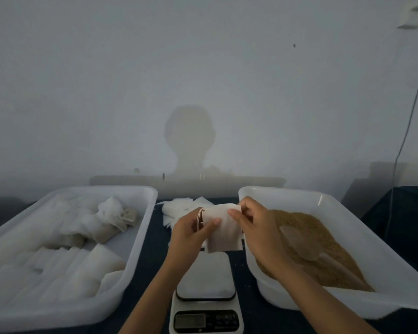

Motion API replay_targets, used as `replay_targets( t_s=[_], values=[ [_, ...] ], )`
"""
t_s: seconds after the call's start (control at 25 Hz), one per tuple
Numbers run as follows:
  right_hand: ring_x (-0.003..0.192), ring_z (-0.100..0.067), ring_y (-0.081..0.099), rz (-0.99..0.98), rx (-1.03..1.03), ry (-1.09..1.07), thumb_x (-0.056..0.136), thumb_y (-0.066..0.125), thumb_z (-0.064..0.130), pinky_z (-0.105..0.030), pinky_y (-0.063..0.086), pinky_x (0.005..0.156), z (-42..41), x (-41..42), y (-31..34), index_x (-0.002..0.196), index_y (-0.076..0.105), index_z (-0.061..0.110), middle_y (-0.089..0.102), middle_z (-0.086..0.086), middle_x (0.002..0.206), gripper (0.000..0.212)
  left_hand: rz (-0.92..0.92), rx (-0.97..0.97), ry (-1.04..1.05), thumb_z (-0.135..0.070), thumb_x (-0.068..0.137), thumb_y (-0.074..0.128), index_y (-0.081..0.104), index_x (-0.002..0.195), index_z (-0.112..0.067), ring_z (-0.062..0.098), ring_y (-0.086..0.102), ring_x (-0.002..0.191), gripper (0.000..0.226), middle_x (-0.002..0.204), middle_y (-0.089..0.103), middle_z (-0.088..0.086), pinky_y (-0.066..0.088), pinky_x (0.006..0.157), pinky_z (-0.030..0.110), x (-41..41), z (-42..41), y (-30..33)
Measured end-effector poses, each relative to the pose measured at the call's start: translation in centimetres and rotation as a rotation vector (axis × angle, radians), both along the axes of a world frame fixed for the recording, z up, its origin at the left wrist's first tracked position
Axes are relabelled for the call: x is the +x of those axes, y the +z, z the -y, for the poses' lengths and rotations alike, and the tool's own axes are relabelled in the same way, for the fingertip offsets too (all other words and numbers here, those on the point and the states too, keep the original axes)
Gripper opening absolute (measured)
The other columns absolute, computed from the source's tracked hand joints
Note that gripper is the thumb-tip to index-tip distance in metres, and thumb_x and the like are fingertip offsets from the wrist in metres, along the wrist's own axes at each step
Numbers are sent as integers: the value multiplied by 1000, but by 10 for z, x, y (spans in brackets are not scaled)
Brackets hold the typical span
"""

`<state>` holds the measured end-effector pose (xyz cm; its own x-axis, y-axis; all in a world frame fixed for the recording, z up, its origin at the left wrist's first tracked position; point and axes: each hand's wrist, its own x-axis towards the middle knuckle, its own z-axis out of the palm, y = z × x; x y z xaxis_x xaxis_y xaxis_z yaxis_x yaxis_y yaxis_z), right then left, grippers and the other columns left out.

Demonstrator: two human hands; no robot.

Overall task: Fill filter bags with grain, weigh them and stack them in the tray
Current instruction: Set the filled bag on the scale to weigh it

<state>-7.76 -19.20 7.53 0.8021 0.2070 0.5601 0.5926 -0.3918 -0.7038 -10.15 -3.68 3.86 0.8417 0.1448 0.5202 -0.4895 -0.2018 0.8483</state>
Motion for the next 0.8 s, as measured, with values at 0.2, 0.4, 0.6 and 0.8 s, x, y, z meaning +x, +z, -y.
replay_targets(
  t_s=[0.2, 0.4, 0.6, 0.8],
  values=[
    [56, -1, 44, -114, -90, -95, 96, 53, 20, -13, 35, 53, -38, -5, -51, 78, 48, 18, 48, 10, 63, 19, -198, 199, 196, -27, 83, 71, 53, 65, 0, 13, 43, 52, 36, 56, 51, 12, 36, 54, 29, -4, -31, -40],
    [64, 1, 47, -129, -195, -198, 99, 45, 19, -13, 32, 53, -50, 2, -80, 87, 46, 20, 54, 9, 75, 12, -303, 262, 351, -32, 84, 69, 45, 60, -18, 7, 39, 50, 37, 53, 45, -6, 29, 49, 21, 1, -24, -66],
    [88, -14, 57, -227, -195, -118, 95, 42, 1, -14, 42, 69, -47, 12, -89, 104, 51, 12, 59, -1, 95, 17, -322, 375, 315, -29, 85, 67, 59, 95, -23, 6, 57, 83, 14, 87, 61, -11, 46, 70, 24, 6, -24, -70],
    [105, -4, 54, -197, -30, 1, 93, 38, -7, 1, 35, 83, -42, 6, -81, 114, 48, 15, 57, 4, 109, 32, -287, 157, 300, -18, 84, 70, 57, 98, -24, 4, 59, 94, 20, 97, 65, -14, 48, 76, 21, 3, -42, -69]
  ],
)
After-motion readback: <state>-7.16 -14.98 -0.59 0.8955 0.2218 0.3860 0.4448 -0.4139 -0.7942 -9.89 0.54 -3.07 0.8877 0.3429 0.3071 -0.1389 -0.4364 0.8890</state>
